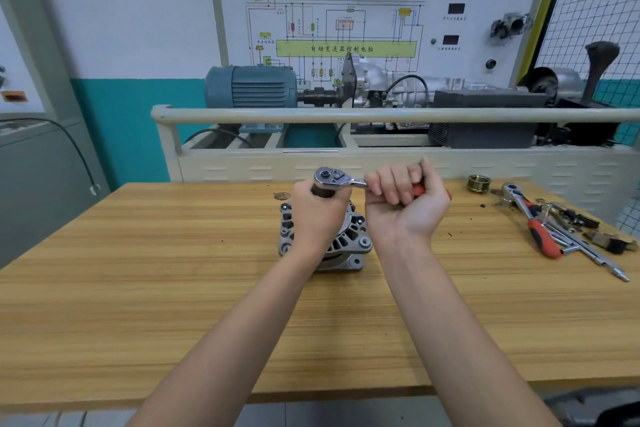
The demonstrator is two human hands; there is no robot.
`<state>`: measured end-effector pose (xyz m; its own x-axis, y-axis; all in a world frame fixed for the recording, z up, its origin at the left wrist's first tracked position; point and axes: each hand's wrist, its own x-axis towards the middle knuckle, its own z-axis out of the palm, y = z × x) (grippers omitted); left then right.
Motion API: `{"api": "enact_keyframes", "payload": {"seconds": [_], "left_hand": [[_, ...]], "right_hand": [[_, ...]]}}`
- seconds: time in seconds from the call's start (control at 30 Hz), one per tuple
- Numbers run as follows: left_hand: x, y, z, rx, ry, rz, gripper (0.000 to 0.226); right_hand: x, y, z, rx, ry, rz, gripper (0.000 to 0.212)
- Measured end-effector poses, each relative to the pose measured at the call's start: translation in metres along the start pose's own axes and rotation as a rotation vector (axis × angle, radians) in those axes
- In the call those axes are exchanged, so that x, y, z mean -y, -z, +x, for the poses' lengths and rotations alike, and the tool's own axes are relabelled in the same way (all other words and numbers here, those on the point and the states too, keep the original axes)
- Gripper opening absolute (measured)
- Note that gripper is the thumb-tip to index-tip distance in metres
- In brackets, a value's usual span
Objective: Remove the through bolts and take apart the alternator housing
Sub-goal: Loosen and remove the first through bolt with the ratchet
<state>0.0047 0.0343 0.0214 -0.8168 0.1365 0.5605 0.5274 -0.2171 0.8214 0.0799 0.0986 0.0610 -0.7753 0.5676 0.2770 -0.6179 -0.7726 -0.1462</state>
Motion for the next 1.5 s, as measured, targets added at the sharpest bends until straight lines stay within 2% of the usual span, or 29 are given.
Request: {"api": "enact_keyframes", "payload": {"seconds": [0.1, 0.23, 0.3, 0.4, 0.5, 0.57, 0.67, 0.77, 0.9, 0.97, 1.07, 1.2, 1.3, 1.4, 1.5], "left_hand": [[-0.002, 0.004, 0.0, 0.093, 0.043, 0.079, 0.049], [-0.014, 0.027, 0.013, 0.538, 0.097, 0.093, 0.046], [-0.018, 0.032, 0.018, 0.653, 0.131, 0.076, 0.046], [-0.015, 0.026, 0.016, 0.514, 0.149, 0.092, 0.044], [-0.007, 0.014, 0.006, 0.238, 0.086, 0.06, 0.041], [-0.005, 0.006, 0.0, 0.055, 0.055, -0.006, 0.047], [-0.004, 0.0, -0.004, -0.048, 0.024, -0.066, 0.048], [-0.006, 0.008, 0.0, 0.091, 0.075, 0.015, 0.046], [-0.017, 0.032, 0.012, 0.554, 0.077, 0.156, 0.04], [-0.02, 0.036, 0.017, 0.673, 0.123, 0.12, 0.041], [-0.015, 0.029, 0.016, 0.574, 0.148, 0.115, 0.042], [-0.006, 0.011, 0.004, 0.154, 0.044, 0.072, 0.045], [-0.005, 0.001, -0.001, -0.002, 0.003, 0.008, 0.05], [-0.006, 0.006, 0.002, 0.112, 0.052, 0.069, 0.048], [-0.012, 0.026, 0.011, 0.469, 0.093, 0.081, 0.043]], "right_hand": [[0.007, -0.004, 0.011, 0.002, -0.076, -0.029, 0.051], [0.014, -0.012, 0.039, 0.017, -0.382, -0.068, 0.046], [0.013, -0.015, 0.048, 0.005, -0.467, -0.075, 0.043], [0.009, -0.015, 0.05, -0.035, -0.422, -0.049, 0.048], [0.005, -0.011, 0.031, -0.05, -0.236, -0.006, 0.05], [0.0, -0.006, 0.012, -0.039, -0.085, 0.007, 0.05], [-0.007, -0.003, -0.006, -0.004, 0.037, 0.001, 0.054], [0.0, -0.006, 0.007, 0.001, -0.061, -0.004, 0.053], [0.01, -0.013, 0.036, 0.037, -0.375, -0.04, 0.049], [0.01, -0.015, 0.044, 0.049, -0.448, -0.07, 0.048], [0.008, -0.014, 0.044, 0.025, -0.414, -0.042, 0.05], [0.0, -0.003, 0.017, -0.009, -0.128, 0.033, 0.049], [-0.004, -0.001, 0.0, 0.021, 0.008, 0.018, 0.05], [0.002, -0.005, 0.009, 0.006, -0.049, 0.004, 0.052], [0.009, -0.011, 0.029, 0.034, -0.292, -0.026, 0.053]]}}
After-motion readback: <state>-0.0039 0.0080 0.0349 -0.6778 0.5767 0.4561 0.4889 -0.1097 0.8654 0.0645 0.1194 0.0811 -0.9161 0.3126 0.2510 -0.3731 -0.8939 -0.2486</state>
